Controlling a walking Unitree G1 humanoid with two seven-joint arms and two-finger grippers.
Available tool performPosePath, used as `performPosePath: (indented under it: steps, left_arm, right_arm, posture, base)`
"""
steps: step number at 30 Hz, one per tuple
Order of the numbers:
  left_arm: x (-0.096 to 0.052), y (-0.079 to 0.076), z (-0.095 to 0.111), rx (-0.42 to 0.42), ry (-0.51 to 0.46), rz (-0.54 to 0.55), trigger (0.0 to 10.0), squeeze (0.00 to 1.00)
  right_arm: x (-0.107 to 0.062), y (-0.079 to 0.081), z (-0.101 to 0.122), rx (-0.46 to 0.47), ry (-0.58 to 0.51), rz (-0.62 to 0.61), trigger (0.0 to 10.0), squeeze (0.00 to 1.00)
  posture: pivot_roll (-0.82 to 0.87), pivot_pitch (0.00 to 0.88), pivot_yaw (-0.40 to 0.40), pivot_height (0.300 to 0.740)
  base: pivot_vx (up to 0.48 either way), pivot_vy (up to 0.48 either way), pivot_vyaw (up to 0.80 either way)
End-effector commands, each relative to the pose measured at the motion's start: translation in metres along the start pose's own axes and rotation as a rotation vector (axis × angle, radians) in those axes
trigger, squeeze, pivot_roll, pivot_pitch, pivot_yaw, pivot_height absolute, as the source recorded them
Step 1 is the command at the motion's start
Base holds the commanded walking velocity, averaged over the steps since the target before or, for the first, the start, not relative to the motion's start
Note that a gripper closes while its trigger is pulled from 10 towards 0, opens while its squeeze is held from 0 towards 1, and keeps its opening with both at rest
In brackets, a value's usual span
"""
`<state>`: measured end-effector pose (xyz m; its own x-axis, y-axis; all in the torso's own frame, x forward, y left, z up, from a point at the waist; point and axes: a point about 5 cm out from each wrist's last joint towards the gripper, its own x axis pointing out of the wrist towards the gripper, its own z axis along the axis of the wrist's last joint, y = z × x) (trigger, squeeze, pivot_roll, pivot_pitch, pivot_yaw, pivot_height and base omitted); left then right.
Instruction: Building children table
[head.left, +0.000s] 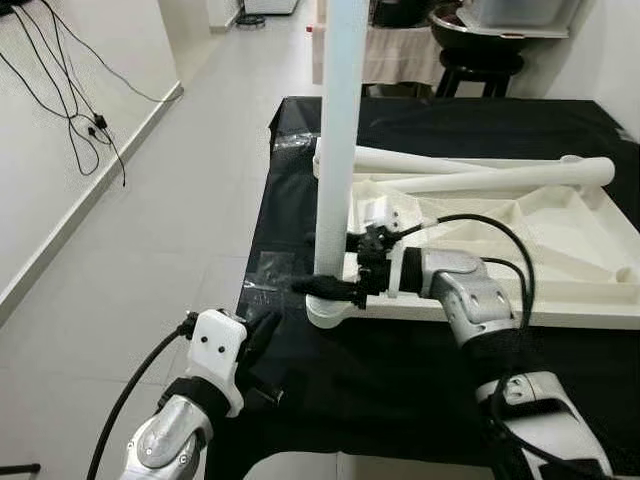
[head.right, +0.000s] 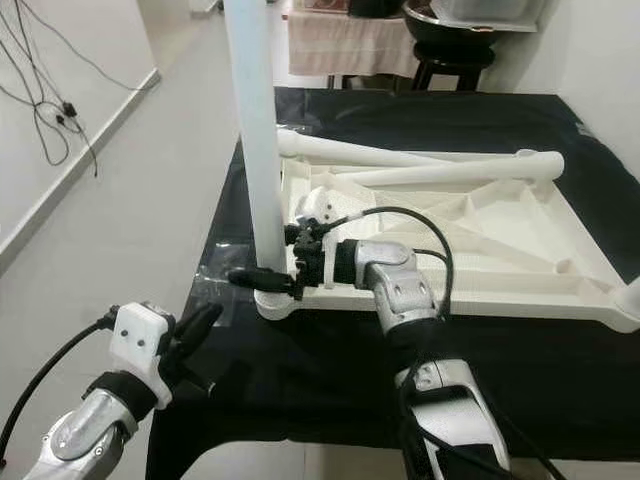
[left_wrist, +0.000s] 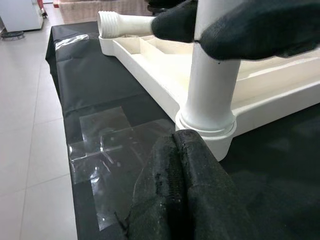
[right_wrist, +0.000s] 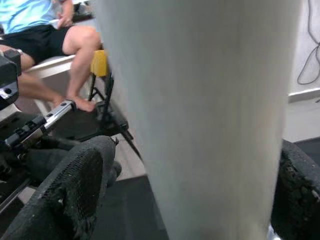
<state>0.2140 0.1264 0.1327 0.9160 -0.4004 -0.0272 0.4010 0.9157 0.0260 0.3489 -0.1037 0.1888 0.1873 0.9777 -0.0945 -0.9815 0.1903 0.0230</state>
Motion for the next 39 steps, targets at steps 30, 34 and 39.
performPosePath:
  steps: [30, 34, 39]
  left_arm:
    - [-0.003, 0.004, 0.0, -0.01, 0.014, -0.004, 10.0, 0.0]
    - [-0.004, 0.005, 0.0, -0.006, 0.014, 0.006, 10.0, 0.0]
    - [-0.002, 0.005, -0.001, -0.007, 0.015, 0.006, 10.0, 0.0]
  right_arm:
    - [0.013, 0.038, -0.05, 0.057, 0.125, -0.715, 0.0, 0.0]
    - [0.02, 0.044, -0.043, 0.098, 0.089, -0.61, 10.0, 1.0]
    - [0.023, 0.043, -0.019, 0.051, -0.016, -0.419, 10.0, 1.0]
  posture:
    - [0.03, 0.114, -0.009, 0.74]
    - [0.04, 0.109, -0.007, 0.74]
    - [0.04, 0.1, -0.005, 0.74]
  base:
    - [0.0, 0.0, 0.0]
    - [0.0, 0.0, 0.0]
    - [0.0, 0.0, 0.0]
